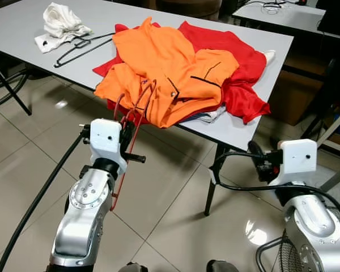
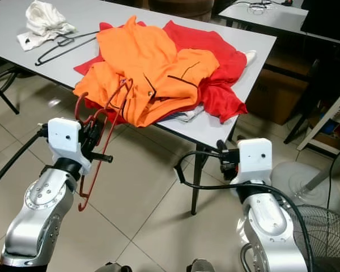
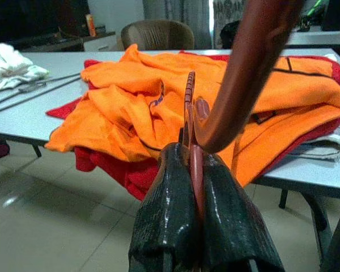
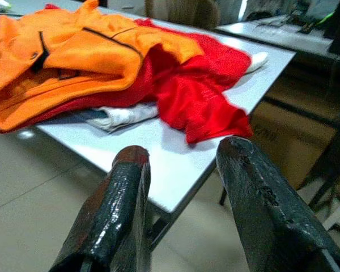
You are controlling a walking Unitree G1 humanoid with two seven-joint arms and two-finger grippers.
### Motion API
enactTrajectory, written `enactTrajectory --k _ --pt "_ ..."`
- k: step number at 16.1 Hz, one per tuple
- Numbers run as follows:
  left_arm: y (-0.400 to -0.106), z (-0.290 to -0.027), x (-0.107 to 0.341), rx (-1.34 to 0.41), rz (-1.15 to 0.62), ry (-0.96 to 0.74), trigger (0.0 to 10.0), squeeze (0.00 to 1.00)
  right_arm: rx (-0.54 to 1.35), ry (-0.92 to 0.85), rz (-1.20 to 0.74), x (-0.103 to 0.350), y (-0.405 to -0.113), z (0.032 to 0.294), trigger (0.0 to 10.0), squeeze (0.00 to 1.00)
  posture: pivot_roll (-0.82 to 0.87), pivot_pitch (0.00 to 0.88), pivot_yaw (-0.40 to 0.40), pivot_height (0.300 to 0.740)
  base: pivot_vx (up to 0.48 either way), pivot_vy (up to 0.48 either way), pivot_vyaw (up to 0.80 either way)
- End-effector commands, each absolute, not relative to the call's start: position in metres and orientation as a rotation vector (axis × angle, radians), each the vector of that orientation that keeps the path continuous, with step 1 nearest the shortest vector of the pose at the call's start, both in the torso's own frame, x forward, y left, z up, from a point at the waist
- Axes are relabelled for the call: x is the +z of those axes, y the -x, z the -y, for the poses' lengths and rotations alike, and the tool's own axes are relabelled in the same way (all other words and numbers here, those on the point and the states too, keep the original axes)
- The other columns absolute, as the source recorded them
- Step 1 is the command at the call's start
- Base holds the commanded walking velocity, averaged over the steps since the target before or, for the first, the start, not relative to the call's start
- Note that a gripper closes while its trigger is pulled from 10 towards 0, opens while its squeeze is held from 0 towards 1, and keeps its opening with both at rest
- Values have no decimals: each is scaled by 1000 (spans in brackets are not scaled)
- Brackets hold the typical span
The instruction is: Hang hanger
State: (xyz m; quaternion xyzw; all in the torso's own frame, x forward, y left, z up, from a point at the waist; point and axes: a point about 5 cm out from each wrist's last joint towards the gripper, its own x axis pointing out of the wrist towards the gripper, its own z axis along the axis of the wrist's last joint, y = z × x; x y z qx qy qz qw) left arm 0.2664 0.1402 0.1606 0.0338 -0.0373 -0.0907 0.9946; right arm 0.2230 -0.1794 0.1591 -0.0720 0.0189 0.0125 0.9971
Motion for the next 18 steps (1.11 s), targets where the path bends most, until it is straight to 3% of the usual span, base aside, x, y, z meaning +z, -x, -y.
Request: enactTrajectory --k 1,6,10,12,18 --pt "-266 -141 173 -182 135 -95 10000 0 4 163 -17 162 -223 183 10000 0 -102 80 63 740 0 0 0" --pt "-261 -111 181 -384 213 -220 10000 0 41 103 20 167 -220 179 10000 0 -113 71 79 740 0 0 0" --pt "-271 -142 181 -180 185 -142 10000 0 87 89 39 169 -218 171 10000 0 -113 74 79 740 0 0 0" --pt "-273 -148 184 -161 192 -153 10000 0 97 136 53 171 -219 170 10000 0 -112 74 78 740 240 0 0" --pt "-274 -158 192 -120 209 -160 10000 0 104 154 69 174 -223 168 10000 0 -106 76 75 740 336 0 629"
